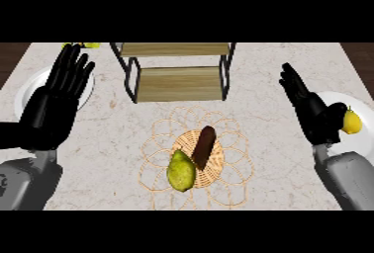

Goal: Pick the sweet potato from the placemat and place it in the tiered shelf

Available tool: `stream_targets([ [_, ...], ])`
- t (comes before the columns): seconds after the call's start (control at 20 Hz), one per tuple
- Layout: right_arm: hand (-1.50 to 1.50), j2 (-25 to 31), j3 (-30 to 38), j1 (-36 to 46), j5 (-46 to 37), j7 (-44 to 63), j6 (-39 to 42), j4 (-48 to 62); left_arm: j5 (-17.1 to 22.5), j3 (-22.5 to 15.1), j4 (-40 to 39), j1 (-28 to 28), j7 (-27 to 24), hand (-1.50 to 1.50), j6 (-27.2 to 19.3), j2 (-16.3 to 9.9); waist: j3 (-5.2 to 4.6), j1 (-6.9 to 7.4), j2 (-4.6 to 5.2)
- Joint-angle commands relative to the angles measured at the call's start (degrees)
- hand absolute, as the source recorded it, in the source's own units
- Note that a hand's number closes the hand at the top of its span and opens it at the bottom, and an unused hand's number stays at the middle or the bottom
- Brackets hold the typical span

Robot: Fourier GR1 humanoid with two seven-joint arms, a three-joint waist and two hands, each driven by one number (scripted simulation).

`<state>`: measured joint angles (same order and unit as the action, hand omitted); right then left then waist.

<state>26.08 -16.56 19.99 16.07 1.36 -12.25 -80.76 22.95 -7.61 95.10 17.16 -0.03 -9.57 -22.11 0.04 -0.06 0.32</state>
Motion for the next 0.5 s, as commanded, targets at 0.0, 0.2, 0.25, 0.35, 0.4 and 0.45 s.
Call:
stream_targets([
  [0.0,-1.50,0.01,-0.69,-1.73,-5.94,9.08,-11.29,-4.78,-2.32,-1.03,-0.89,-5.13,0.16,0.00,0.49,-1.25,-0.18,-0.50,-0.78],
  [0.2,-1.50,4.79,3.85,-9.40,-14.16,13.16,-25.96,3.58,-5.79,-2.57,-8.52,-10.87,4.87,0.00,-0.52,-5.32,-1.03,-6.61,-0.99],
  [0.25,-1.50,6.55,5.85,-9.78,-15.28,14.60,-28.63,4.37,-6.81,-3.10,-9.86,-12.45,5.37,0.00,-0.96,-5.79,-1.38,-8.06,-1.09],
  [0.35,1.50,9.57,5.32,-15.98,-18.37,20.21,-31.51,10.88,-6.23,-3.26,-10.10,-13.63,6.07,0.00,-0.69,-5.76,-1.73,-9.18,0.01],
  [0.4,1.50,5.83,6.51,-16.72,-17.91,20.84,-36.81,8.69,-6.15,-3.68,-11.30,-15.21,6.86,0.00,-0.70,-5.65,-1.21,-9.21,-0.97],
  [0.45,1.50,2.30,6.92,-17.57,-18.02,20.69,-41.46,6.59,-6.93,-4.66,-11.67,-16.81,6.50,0.00,-0.58,-5.61,-0.88,-8.43,-1.54],
])
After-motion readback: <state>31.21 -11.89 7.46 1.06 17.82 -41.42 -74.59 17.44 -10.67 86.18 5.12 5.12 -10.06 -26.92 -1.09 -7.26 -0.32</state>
